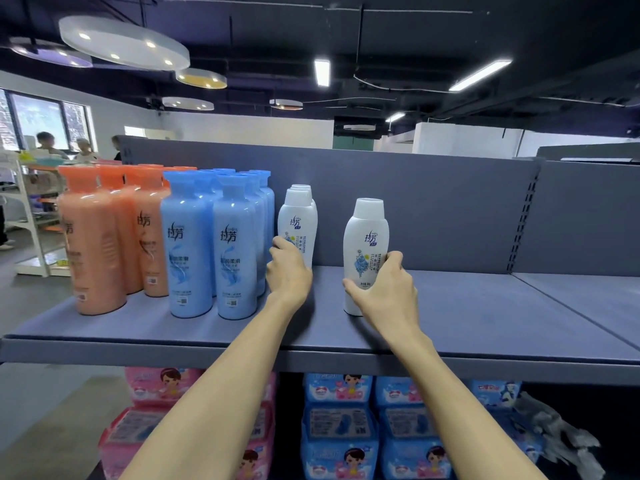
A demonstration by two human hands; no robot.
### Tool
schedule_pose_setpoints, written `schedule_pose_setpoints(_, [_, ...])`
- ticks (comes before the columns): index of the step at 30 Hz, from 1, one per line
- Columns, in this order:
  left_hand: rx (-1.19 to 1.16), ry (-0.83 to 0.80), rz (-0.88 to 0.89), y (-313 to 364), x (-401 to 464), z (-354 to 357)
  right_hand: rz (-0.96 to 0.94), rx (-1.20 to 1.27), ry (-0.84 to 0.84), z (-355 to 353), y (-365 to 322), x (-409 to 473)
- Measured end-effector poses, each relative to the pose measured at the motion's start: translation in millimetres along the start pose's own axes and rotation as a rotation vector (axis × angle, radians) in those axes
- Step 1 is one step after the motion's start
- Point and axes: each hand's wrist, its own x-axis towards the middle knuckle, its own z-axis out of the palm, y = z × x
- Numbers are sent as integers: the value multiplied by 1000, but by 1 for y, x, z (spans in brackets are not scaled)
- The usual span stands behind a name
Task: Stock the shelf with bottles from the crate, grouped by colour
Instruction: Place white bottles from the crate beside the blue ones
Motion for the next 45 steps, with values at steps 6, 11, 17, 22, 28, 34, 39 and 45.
schedule_pose_setpoints(6, [37,-87,43,-9,-7,-11,-29,18,-43,21,-18,5])
schedule_pose_setpoints(11, [121,2,221,-18,-28,-40,-46,63,-85,43,-41,10])
schedule_pose_setpoints(17, [164,123,345,-32,-51,-76,-53,84,-110,70,-64,15])
schedule_pose_setpoints(22, [167,150,378,-42,-61,-85,-50,70,-105,80,-74,12])
schedule_pose_setpoints(28, [176,141,368,-50,-65,-89,-23,63,-92,83,-78,11])
schedule_pose_setpoints(34, [183,115,376,-53,-73,-95,21,47,-111,81,-86,7])
schedule_pose_setpoints(39, [225,108,386,-61,-76,-107,54,26,-146,70,-93,0])
schedule_pose_setpoints(45, [307,78,375,-59,-74,-112,26,-39,-159,33,-94,-9])
